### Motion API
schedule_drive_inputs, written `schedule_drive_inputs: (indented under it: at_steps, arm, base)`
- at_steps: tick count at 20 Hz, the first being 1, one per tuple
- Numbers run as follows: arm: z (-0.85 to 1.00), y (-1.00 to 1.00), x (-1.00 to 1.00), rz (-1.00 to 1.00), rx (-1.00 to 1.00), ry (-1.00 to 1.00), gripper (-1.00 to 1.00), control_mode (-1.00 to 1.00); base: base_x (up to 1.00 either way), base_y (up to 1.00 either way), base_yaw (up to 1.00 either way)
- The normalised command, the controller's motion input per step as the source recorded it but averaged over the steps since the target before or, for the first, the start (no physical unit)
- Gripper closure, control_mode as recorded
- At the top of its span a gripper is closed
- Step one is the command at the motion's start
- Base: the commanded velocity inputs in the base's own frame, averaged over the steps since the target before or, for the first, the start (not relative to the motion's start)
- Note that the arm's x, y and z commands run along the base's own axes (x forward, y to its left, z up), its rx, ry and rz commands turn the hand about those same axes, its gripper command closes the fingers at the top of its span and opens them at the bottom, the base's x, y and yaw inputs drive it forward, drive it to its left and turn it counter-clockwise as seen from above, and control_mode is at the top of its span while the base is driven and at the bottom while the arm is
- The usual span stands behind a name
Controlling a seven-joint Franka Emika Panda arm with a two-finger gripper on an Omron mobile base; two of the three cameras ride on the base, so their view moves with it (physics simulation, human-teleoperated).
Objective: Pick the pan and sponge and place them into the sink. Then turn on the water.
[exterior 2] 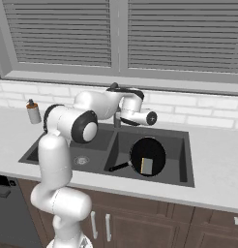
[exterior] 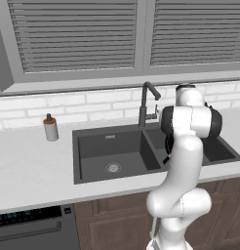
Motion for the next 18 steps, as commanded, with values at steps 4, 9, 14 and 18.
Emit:
schedule_drive_inputs:
  at_steps: [4,9,14,18]
  arm:
    - [-0.01,0.00,0.14,0.00,0.00,0.00,-1.00,-1.00]
    - [-0.04,0.00,0.04,0.00,0.00,0.00,-1.00,-1.00]
    - [-0.01,0.00,0.11,0.00,0.00,0.00,-1.00,-1.00]
    - [-0.05,0.00,0.16,0.00,0.00,0.00,-1.00,-1.00]
  base:
    - [0.00,0.00,0.00]
    - [0.00,0.00,0.00]
    - [0.00,0.00,0.00]
    - [0.00,0.00,0.00]
